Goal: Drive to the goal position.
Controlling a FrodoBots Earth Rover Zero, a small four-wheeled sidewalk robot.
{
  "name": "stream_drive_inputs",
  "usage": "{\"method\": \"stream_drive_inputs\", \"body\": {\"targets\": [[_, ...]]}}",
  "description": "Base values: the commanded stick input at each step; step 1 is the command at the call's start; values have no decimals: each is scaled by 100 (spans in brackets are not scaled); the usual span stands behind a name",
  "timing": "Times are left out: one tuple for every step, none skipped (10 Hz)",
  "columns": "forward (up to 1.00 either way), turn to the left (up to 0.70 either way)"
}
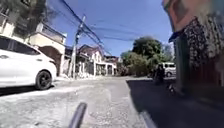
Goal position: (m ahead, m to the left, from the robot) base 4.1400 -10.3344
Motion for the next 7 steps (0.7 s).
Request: {"method": "stream_drive_inputs", "body": {"targets": [[100, -10], [100, 6], [100, 13], [100, 11], [100, 12], [100, 4], [100, 0]]}}
